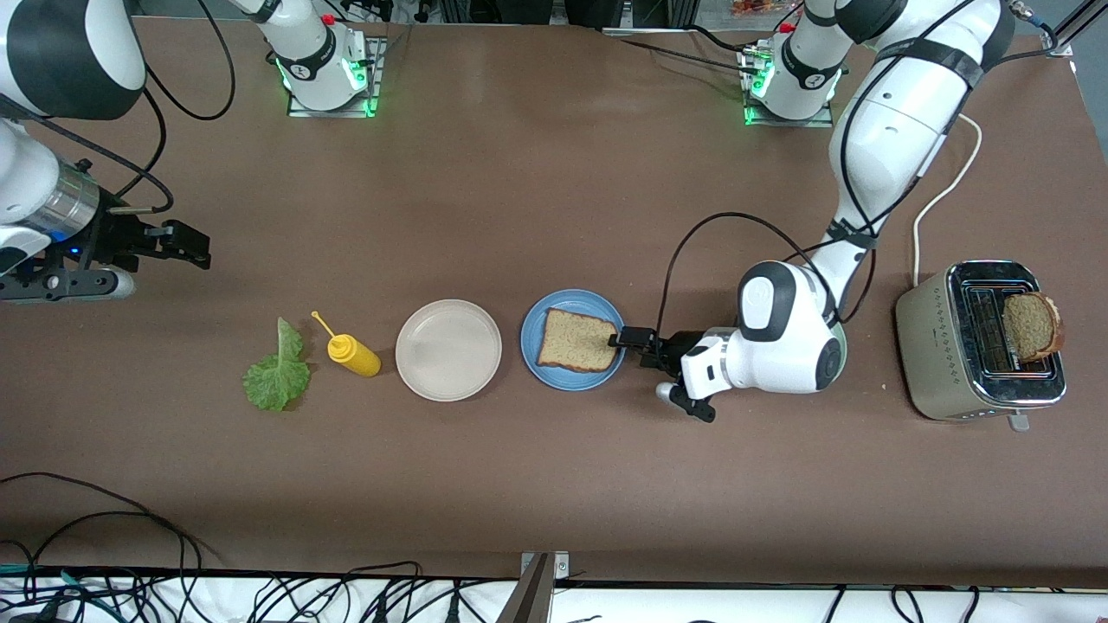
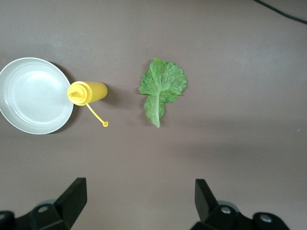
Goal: Make sandwich in blue plate with both arms
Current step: 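Release the bread with the left gripper while the right gripper reaches the lettuce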
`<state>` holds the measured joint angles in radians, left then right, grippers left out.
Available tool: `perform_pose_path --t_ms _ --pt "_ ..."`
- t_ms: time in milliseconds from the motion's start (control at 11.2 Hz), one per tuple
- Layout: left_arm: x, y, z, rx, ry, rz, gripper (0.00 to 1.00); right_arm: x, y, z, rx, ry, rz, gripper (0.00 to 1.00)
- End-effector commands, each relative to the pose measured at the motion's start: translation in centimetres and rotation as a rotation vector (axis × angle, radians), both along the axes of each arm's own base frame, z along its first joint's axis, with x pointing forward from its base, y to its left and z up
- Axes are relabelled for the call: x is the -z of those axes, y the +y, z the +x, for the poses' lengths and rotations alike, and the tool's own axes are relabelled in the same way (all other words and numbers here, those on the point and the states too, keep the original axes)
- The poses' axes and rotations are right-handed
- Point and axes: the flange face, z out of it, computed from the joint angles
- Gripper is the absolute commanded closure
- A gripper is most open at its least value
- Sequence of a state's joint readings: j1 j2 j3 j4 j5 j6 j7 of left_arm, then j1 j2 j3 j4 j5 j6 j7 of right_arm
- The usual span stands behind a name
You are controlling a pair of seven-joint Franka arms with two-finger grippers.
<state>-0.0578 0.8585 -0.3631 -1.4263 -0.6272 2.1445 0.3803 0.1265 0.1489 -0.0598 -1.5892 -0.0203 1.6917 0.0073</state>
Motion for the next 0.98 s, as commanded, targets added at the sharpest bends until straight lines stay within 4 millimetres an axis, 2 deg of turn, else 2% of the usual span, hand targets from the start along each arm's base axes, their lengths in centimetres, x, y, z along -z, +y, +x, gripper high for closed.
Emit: perform_pose_path --t_ms 0,268,357,446,536,714,893 --pt "-3.9 2.5 0.5 0.077 -0.044 0.066 0.00 2.2 0.3 1.2 0.033 0.031 0.020 0.00" --pt "-8.3 6.4 1.3 0.153 -0.124 0.200 0.00 5.8 0.0 3.6 0.035 -0.001 0.051 0.00" --pt "-9.9 6.9 1.2 0.179 -0.150 0.239 0.00 6.5 0.0 4.4 0.025 -0.001 0.051 0.00" --pt "-11.3 8.2 1.4 0.200 -0.174 0.290 0.00 6.8 0.0 5.2 0.019 -0.004 0.050 0.00" --pt "-12.8 9.0 1.3 0.219 -0.193 0.331 0.00 7.1 0.0 5.4 0.016 -0.001 0.048 0.00" --pt "-16.7 10.1 0.8 0.220 -0.219 0.437 0.00 8.2 0.0 5.9 0.004 0.006 0.046 0.00" --pt "-22.0 10.3 -0.9 0.160 -0.184 0.560 0.00 9.2 -0.3 6.6 0.002 0.003 0.044 0.00"
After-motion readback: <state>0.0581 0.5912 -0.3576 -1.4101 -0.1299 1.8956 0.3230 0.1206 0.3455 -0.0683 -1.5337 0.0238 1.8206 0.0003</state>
